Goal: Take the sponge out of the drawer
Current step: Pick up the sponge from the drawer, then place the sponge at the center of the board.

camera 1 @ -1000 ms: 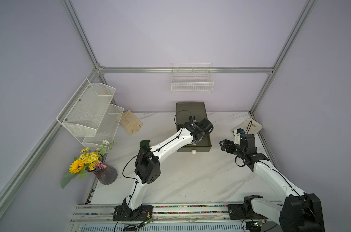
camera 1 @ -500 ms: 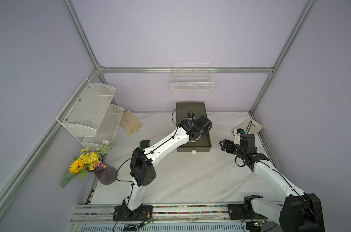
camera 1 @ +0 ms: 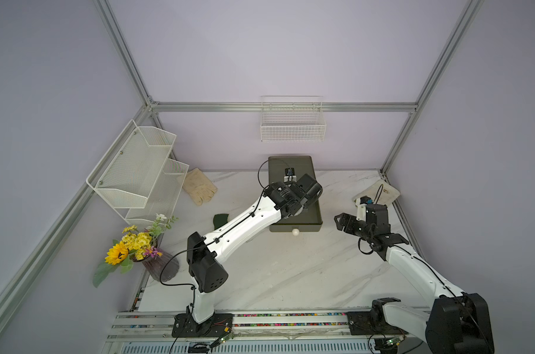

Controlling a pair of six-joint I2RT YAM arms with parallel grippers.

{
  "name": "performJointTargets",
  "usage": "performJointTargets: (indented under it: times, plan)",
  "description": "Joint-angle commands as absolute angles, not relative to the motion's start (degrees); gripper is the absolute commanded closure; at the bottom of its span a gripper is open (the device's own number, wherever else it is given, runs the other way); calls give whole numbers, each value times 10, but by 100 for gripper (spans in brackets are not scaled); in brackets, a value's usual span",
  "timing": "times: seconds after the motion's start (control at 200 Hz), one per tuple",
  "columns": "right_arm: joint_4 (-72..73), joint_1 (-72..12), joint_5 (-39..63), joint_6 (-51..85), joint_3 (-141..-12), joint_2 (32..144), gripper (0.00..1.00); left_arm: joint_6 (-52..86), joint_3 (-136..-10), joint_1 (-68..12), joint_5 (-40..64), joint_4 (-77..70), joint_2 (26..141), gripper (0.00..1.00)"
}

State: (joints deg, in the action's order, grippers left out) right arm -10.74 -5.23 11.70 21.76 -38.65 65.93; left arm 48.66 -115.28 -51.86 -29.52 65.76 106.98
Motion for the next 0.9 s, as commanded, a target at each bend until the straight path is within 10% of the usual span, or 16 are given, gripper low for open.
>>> performJointTargets:
  times: [0.0,0.895]
  plan:
    - [-102,-49,122,212,-381,662,15,486,-1120,-524,-328,666,1015,47]
    - [-103,-50,125,211,-383,665,15,498,-609,-486,-389,641,630,48]
